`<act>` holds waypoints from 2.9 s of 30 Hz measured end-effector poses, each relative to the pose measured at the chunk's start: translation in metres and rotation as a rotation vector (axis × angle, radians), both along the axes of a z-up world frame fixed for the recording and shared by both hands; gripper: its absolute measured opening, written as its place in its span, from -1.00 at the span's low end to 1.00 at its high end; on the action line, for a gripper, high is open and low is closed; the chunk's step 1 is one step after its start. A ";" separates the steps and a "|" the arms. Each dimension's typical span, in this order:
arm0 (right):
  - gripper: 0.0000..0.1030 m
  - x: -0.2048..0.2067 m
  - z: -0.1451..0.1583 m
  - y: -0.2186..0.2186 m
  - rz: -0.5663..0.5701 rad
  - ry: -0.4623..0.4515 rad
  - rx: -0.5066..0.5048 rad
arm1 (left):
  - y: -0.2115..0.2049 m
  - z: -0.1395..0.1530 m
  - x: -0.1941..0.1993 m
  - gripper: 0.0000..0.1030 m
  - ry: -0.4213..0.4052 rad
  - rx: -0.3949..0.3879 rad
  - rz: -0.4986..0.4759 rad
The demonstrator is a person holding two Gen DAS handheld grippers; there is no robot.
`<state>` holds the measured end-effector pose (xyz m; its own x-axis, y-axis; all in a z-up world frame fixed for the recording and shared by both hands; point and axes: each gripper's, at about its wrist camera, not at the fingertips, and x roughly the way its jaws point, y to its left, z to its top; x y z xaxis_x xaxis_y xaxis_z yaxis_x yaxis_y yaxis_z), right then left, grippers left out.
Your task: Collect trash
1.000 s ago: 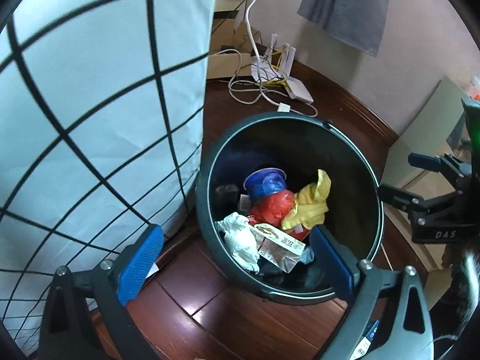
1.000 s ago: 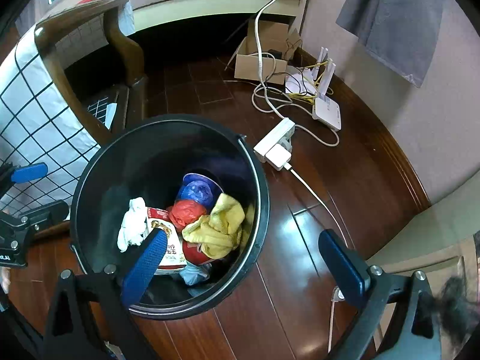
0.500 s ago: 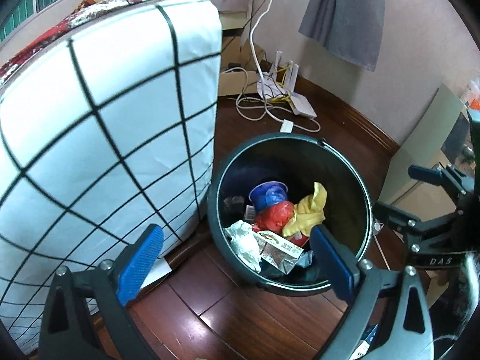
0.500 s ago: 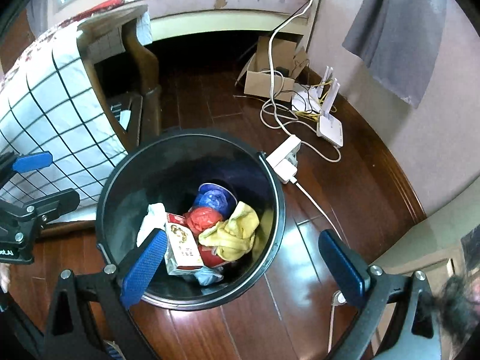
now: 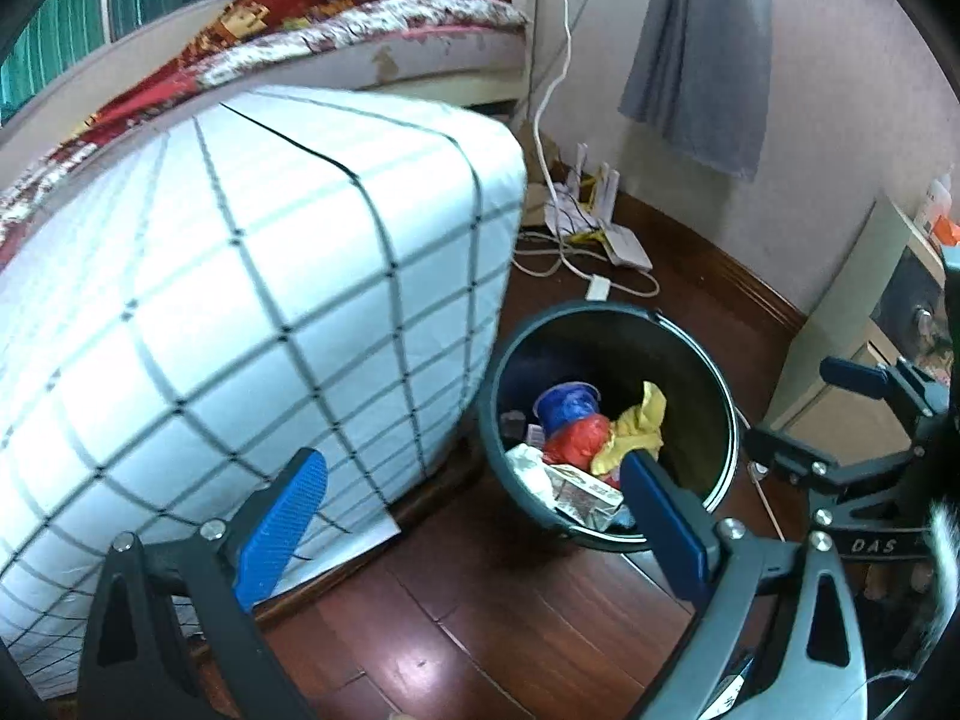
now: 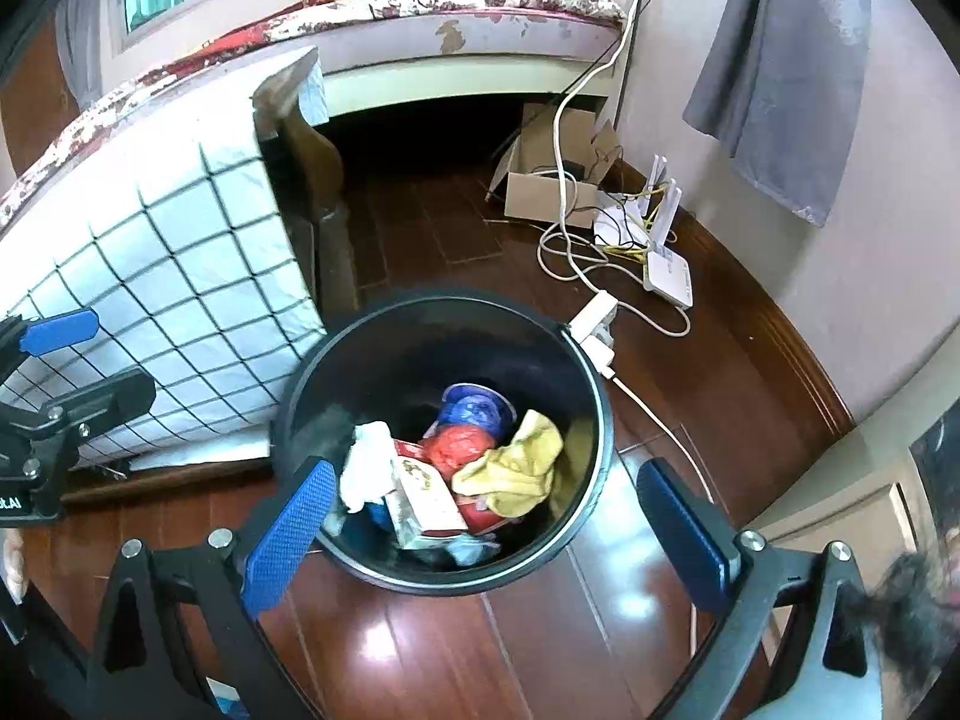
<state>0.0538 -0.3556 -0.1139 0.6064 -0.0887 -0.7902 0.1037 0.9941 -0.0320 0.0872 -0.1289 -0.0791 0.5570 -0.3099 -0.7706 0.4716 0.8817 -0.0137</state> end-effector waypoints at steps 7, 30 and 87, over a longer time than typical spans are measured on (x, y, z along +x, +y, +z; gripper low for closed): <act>0.98 -0.019 0.038 0.033 -0.011 -0.050 0.017 | 0.026 0.035 -0.020 0.91 -0.075 0.002 0.030; 0.99 -0.067 0.167 0.092 0.005 -0.239 -0.056 | 0.077 0.133 -0.072 0.92 -0.235 -0.073 0.147; 0.99 -0.105 0.205 0.118 0.035 -0.331 -0.060 | 0.101 0.163 -0.110 0.98 -0.340 -0.094 0.174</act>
<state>-0.0508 -0.2378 0.0914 0.8329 -0.1035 -0.5436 0.0837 0.9946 -0.0611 -0.0223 -0.0280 0.0843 0.8260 -0.2488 -0.5058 0.3067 0.9512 0.0329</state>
